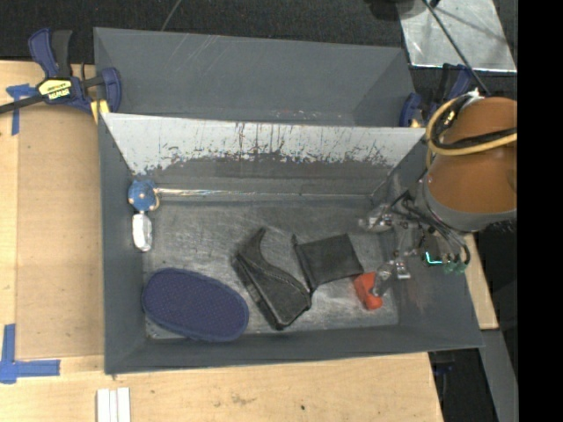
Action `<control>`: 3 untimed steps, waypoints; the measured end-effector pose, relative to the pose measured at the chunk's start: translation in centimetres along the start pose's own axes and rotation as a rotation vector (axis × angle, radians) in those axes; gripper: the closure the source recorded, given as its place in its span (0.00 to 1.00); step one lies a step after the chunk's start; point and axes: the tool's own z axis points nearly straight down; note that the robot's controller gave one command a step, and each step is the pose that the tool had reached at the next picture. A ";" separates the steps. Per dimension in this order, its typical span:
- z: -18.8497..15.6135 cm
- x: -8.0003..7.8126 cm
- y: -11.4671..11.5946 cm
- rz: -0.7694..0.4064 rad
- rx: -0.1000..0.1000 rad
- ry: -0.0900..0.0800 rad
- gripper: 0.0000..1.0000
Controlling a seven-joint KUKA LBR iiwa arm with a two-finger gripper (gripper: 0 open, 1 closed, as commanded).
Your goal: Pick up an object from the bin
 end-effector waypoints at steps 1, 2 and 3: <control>10.1 -1.2 -2.8 -0.182 0.001 -0.008 0.00; 9.7 -1.5 -2.7 -0.184 0.003 -0.018 1.00; -2.9 -3.6 -2.4 -0.209 0.004 -0.017 1.00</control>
Offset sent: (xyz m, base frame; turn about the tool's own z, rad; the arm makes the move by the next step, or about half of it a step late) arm 0.0103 -0.0268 -0.1005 -0.1836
